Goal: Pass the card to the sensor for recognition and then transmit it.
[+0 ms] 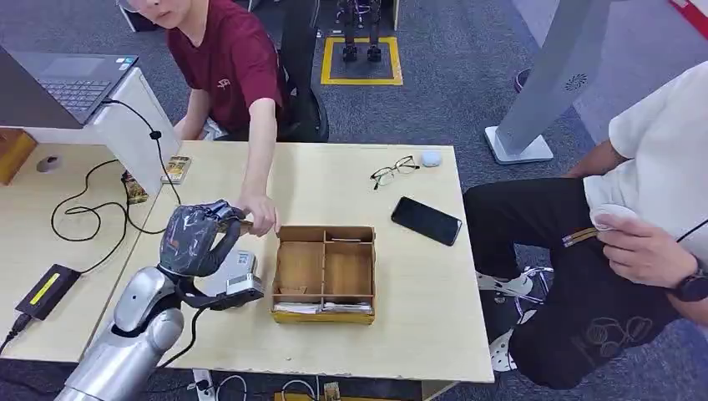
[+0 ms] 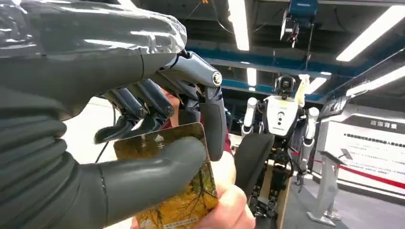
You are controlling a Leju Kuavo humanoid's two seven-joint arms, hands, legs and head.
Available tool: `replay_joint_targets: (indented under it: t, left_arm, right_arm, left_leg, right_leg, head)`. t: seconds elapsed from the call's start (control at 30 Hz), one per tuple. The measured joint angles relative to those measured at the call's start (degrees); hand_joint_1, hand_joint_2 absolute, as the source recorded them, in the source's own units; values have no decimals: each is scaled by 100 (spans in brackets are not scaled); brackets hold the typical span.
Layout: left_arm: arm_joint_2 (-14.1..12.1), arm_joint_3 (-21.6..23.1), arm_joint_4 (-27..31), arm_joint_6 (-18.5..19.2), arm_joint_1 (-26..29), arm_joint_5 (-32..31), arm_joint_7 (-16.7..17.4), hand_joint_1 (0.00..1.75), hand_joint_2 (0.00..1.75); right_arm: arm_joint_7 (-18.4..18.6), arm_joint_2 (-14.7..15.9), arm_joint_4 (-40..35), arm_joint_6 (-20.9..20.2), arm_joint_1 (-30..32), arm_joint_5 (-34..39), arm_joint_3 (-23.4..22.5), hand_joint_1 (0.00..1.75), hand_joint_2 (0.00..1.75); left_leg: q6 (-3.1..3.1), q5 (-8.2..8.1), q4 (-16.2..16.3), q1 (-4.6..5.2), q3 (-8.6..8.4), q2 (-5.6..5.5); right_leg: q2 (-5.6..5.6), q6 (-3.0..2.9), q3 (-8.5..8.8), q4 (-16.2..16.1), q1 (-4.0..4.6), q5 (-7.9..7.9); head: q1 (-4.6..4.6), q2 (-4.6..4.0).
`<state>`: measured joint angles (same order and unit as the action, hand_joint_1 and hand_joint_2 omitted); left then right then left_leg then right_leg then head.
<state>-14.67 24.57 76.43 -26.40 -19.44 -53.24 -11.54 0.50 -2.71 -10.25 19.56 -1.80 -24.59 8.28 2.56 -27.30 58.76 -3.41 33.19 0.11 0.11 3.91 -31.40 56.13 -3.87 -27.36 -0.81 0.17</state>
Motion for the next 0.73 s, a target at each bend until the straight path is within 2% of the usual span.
replay_joint_targets:
  t: [0.3, 0.57, 0.67, 0.73]
  left_arm:
    - [61, -98, -2, -219, 2, 31, 15, 0, 175]
    - [118, -393, -126, -781, 24, -400, 593, 0, 175]
    - [135, -645, -210, -1087, 50, -474, 816, 0, 175]
    - [133, -977, -310, -1255, 92, -529, 905, 0, 175]
  right_arm:
    - [-7, 0, 0, 9, 3, -57, -2, 0, 175]
    - [-4, 0, 0, 44, 16, -33, -61, 0, 175]
    - [-11, 0, 0, 52, 22, -28, -103, 0, 175]
    - [-11, 0, 0, 72, 28, -11, -131, 0, 175]
  left_leg:
    - [0, 0, 0, 0, 0, 0]
    - [0, 0, 0, 0, 1, 0]
    - [0, 0, 0, 0, 2, 1]
    - [0, 0, -1, 0, 3, 2]
  right_leg:
    - [0, 0, 0, 0, 0, 0]
    - [0, 0, 1, 0, 0, 0]
    - [1, 0, 1, 1, 0, 0]
    - [2, 0, 3, 4, 0, 0]
  head:
    - [-2, 0]
    - [-2, 0]
    - [0, 0]
    - [-2, 0]
